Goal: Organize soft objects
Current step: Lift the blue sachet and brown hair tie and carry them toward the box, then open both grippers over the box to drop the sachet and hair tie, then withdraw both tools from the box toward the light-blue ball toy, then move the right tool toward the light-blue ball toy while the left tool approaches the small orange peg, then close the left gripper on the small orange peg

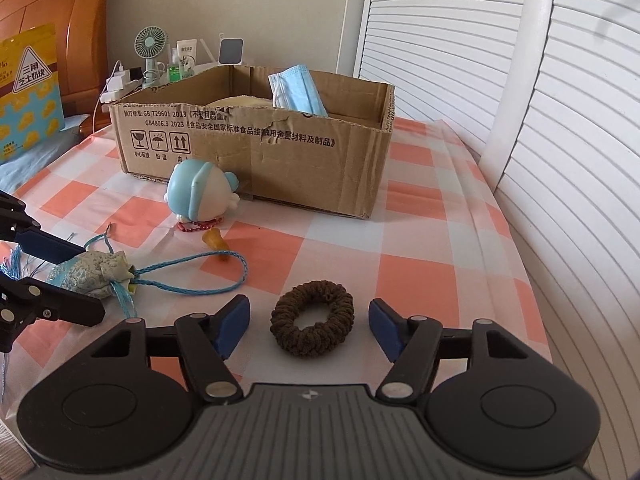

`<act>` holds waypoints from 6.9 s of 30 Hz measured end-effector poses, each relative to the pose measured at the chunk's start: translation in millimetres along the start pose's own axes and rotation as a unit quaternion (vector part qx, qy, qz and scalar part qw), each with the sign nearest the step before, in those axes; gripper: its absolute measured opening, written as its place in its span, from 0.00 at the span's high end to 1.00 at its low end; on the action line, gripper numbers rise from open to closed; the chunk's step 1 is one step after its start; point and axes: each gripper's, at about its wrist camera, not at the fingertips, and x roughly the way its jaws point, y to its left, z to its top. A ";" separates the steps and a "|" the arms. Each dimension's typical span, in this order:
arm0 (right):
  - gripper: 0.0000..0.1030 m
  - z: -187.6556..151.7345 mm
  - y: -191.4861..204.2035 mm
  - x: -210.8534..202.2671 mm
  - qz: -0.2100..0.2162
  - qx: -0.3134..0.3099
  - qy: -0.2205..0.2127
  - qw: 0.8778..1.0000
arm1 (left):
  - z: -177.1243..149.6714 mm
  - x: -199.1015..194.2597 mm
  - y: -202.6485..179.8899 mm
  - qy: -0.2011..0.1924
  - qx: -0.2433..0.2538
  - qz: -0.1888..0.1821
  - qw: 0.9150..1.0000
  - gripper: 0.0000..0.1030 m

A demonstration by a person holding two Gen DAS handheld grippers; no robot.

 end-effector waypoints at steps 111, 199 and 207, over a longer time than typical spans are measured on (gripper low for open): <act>0.00 80.5 68.7 63.2 -0.004 0.005 0.040 0.999 | -3.7 -71.5 48.5 -0.087 -0.071 0.106 0.988 0.02; 0.00 -2.6 -51.3 28.5 -0.010 0.038 -0.010 0.999 | 42.9 57.1 -40.0 -0.033 -0.021 0.097 0.995 0.56; 0.00 -3.8 -53.6 28.0 -0.016 0.046 -0.012 0.999 | 42.0 63.6 -44.0 -0.041 -0.027 0.066 0.997 0.60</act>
